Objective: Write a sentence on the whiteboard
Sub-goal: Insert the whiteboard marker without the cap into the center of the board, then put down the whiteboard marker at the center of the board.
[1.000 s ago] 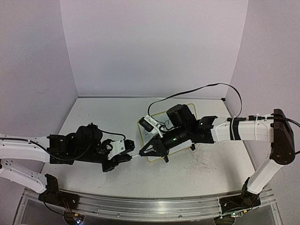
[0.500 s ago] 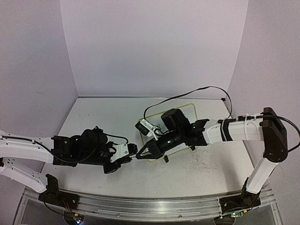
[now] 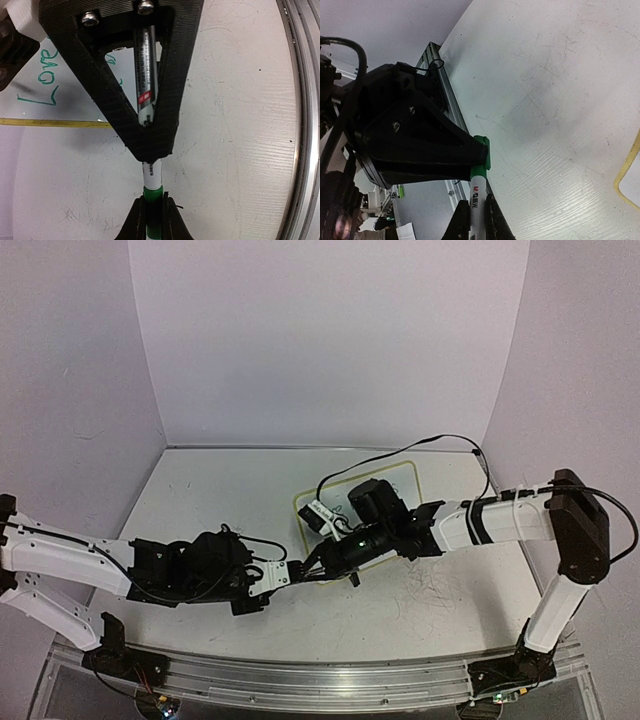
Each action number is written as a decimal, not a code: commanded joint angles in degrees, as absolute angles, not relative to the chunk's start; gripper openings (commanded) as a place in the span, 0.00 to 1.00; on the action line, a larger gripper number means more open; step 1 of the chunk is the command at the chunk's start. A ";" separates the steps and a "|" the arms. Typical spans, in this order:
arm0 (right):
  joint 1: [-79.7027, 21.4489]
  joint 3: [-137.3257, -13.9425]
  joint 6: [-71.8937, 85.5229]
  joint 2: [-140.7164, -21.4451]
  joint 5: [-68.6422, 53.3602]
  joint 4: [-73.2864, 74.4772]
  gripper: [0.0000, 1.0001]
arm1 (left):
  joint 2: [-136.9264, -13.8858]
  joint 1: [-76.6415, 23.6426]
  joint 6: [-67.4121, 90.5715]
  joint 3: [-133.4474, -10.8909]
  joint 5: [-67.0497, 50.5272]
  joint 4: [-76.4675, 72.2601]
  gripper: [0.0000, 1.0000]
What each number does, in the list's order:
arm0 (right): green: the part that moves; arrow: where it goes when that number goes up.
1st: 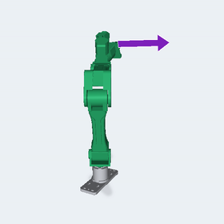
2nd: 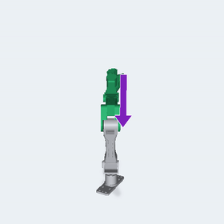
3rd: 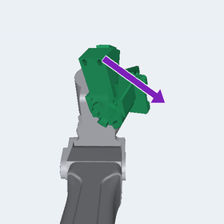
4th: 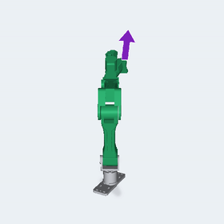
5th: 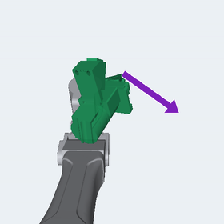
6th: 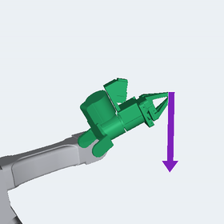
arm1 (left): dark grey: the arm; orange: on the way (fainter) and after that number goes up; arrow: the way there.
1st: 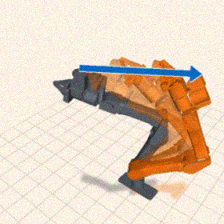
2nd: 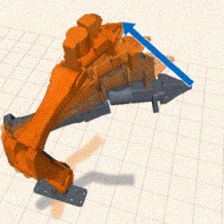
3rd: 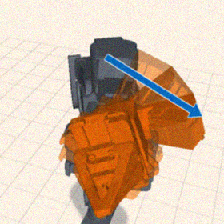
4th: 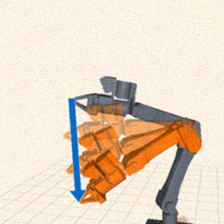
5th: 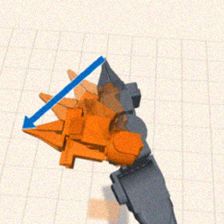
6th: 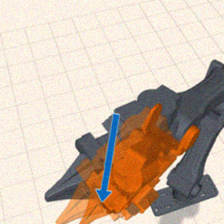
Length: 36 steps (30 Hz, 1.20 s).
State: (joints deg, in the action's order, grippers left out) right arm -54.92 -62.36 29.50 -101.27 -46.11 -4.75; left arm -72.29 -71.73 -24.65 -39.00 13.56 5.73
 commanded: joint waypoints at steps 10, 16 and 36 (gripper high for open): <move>-57.64 -55.61 45.97 -95.99 -47.09 -23.32 0.00 | -75.24 -74.75 -25.84 -44.53 16.37 -10.06 0.00; -56.37 -47.11 34.46 -93.83 -40.83 -24.94 0.00 | -72.84 -74.78 -19.44 -42.44 15.91 -9.27 0.29; -55.53 -37.50 16.95 -98.32 -19.89 -19.49 0.27 | -55.25 -61.01 9.88 -40.43 6.44 -2.54 0.81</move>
